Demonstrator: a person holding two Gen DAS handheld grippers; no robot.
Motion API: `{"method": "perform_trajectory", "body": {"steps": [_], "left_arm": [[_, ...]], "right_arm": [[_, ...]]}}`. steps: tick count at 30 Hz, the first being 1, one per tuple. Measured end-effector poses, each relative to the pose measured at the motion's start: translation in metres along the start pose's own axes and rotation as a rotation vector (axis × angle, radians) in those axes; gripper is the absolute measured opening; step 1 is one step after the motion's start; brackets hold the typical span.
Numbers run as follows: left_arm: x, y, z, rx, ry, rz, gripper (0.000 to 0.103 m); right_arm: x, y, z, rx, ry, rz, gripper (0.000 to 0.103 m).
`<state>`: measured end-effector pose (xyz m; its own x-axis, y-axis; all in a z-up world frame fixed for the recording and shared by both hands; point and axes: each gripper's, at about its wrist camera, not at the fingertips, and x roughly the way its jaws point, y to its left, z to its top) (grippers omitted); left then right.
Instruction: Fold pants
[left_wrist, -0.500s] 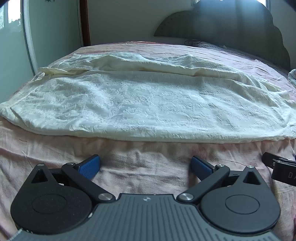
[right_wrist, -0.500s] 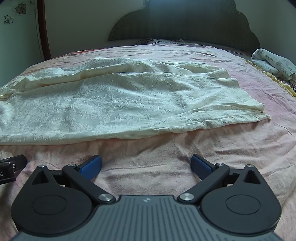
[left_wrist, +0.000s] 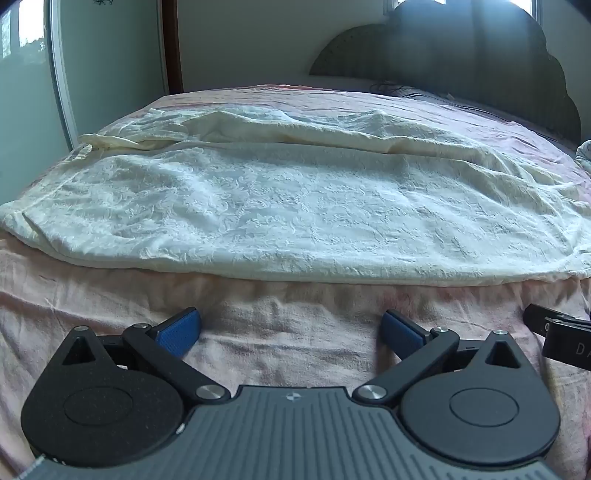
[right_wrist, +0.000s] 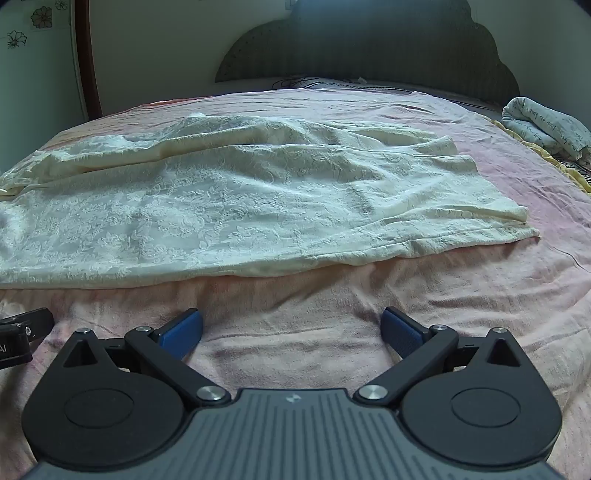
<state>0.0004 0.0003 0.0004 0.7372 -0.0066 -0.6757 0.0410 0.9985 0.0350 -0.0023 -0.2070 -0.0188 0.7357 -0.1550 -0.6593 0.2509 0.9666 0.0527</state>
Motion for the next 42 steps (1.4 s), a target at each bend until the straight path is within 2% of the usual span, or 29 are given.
{"method": "perform_trajectory", "body": {"steps": [42], "left_arm": [[-0.0045,0.0013,-0.0019,-0.012,-0.025,0.000,0.103]], "right_arm": [[-0.0009,-0.0001,0.0006,-0.001,0.001,0.000,0.103]]}}
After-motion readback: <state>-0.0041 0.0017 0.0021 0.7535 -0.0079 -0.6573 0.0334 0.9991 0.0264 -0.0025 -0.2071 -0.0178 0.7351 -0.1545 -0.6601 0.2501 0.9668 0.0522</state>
